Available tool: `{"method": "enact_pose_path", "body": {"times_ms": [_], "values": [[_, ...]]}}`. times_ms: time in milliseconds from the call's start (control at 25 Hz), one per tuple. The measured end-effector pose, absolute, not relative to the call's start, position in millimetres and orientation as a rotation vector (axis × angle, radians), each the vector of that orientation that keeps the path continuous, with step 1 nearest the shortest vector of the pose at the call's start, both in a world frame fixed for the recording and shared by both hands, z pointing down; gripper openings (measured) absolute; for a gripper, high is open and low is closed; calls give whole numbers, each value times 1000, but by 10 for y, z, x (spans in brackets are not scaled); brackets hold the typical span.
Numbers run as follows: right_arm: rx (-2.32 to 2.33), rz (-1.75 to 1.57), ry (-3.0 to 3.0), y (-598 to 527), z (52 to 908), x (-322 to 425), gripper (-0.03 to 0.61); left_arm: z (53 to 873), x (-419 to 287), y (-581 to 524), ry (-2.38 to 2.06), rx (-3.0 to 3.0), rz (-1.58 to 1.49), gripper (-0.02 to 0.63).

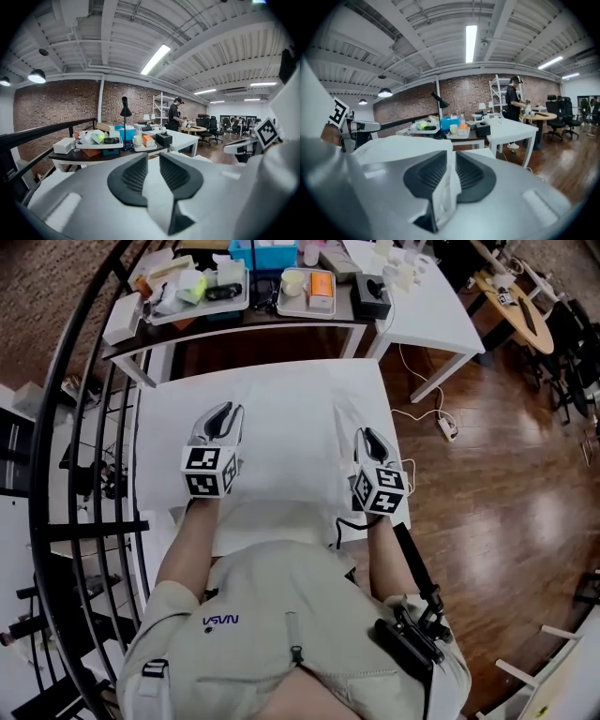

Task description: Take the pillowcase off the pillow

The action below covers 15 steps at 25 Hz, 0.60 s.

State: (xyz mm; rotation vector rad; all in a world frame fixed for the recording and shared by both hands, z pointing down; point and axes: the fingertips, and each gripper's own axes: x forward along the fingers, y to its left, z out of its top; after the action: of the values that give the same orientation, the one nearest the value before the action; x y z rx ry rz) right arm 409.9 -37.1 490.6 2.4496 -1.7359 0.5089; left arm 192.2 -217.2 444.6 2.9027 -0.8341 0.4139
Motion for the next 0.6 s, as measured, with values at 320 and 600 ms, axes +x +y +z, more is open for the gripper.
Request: {"method": "enact_pose_path", "body": {"times_ms": [320,600], "values": [[2412,517,-1810,-216,4850,3835,11,4497,1229,-1631,-907,2841,348,78],[2188,635,-1923,-191,5162,3427,115,4984,870,-1060,-897,2731,446,78]]}}
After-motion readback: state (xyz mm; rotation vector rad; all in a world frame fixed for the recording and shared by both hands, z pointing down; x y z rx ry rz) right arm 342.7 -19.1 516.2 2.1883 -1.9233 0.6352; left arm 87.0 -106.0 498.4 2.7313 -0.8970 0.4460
